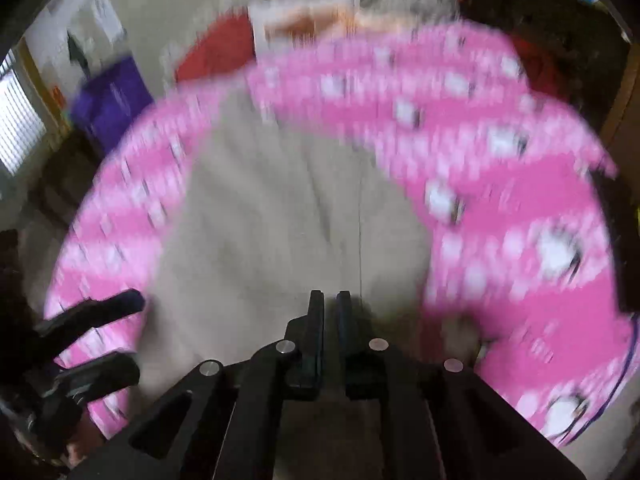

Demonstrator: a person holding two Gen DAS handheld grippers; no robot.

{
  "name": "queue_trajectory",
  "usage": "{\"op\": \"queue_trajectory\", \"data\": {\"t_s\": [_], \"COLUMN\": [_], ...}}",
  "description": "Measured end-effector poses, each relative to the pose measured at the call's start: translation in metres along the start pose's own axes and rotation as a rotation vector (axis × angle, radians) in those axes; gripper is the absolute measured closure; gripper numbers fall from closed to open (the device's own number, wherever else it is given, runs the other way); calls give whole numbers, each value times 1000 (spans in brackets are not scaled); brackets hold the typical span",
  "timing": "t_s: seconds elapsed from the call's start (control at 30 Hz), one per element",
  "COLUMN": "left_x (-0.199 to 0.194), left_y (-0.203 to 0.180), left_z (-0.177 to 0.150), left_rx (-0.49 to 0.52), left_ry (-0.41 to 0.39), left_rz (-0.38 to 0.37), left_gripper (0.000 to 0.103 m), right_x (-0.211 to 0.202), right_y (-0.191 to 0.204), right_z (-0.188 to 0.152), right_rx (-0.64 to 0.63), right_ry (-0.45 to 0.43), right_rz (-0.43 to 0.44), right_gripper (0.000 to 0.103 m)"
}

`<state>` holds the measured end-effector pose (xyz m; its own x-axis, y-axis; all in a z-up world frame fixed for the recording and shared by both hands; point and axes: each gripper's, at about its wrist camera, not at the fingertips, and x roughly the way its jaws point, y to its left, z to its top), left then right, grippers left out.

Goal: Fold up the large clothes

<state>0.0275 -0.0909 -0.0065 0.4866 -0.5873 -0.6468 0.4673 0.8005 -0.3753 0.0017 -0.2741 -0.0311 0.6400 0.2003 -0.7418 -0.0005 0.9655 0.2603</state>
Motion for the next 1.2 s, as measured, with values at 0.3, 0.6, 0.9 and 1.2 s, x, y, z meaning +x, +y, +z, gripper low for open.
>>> {"op": "queue_trajectory", "data": {"t_s": [0.3, 0.6, 0.9, 1.2], "left_x": [103, 156, 164, 173], "left_y": [69, 105, 84, 85], "left_z": [82, 60, 48, 52], "left_rx": [-235, -317, -172, -166], "left_ry": [70, 133, 67, 60], "left_rz": [232, 324, 417, 444], "left_gripper": [16, 5, 0, 0], "right_x": [76, 115, 132, 134], "right_y": [11, -4, -22, -27], "right_z": [52, 26, 24, 26], "right_rx": [41, 22, 62, 83], "right_ry": [4, -7, -33, -46], "right_rz": [-81, -80, 3, 28], "right_gripper": [76, 78, 75, 75]}}
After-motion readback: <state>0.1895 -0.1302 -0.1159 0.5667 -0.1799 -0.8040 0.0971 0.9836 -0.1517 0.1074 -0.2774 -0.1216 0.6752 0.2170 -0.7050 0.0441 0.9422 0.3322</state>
